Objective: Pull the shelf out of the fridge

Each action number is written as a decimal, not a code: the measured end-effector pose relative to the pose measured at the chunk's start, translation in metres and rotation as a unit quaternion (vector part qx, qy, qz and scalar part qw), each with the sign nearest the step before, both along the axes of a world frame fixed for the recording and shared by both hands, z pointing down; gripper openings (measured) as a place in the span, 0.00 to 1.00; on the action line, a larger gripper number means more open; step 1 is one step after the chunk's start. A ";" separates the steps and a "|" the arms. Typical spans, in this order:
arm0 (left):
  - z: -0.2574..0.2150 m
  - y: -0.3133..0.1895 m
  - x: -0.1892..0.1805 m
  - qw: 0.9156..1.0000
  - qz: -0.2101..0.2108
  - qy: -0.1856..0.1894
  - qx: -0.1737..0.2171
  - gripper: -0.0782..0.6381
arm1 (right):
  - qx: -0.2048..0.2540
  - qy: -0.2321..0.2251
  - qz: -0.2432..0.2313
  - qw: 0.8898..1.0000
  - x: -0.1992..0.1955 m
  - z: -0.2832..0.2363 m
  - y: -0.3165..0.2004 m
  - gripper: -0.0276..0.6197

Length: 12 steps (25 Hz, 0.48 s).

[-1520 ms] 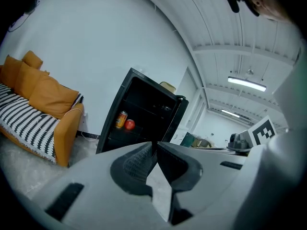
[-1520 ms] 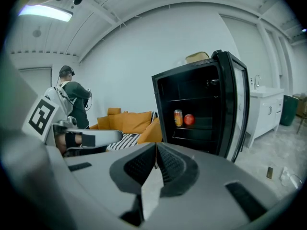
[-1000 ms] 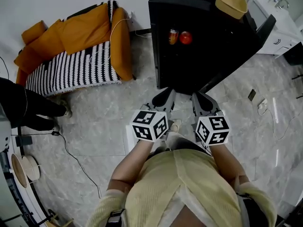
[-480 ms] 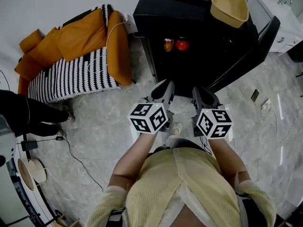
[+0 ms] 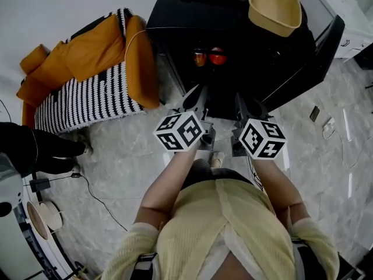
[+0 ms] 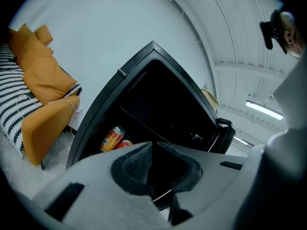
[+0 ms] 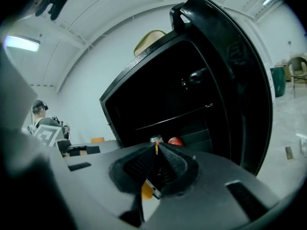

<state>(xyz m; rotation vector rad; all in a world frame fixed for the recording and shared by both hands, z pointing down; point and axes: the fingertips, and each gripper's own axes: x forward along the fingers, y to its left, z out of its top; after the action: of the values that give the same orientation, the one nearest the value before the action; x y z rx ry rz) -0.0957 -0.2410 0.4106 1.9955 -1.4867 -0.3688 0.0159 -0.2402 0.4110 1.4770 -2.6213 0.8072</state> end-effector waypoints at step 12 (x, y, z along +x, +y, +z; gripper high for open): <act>-0.005 -0.042 0.004 0.999 0.014 -0.018 0.025 0.17 | -0.011 -0.047 0.066 0.997 0.005 -0.007 -0.028 0.09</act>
<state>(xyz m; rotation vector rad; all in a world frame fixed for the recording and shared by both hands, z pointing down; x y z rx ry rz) -0.0913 -0.2827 0.4054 2.0700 -1.4845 -0.3629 0.0208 -0.2685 0.4037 1.6596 -2.5930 0.9377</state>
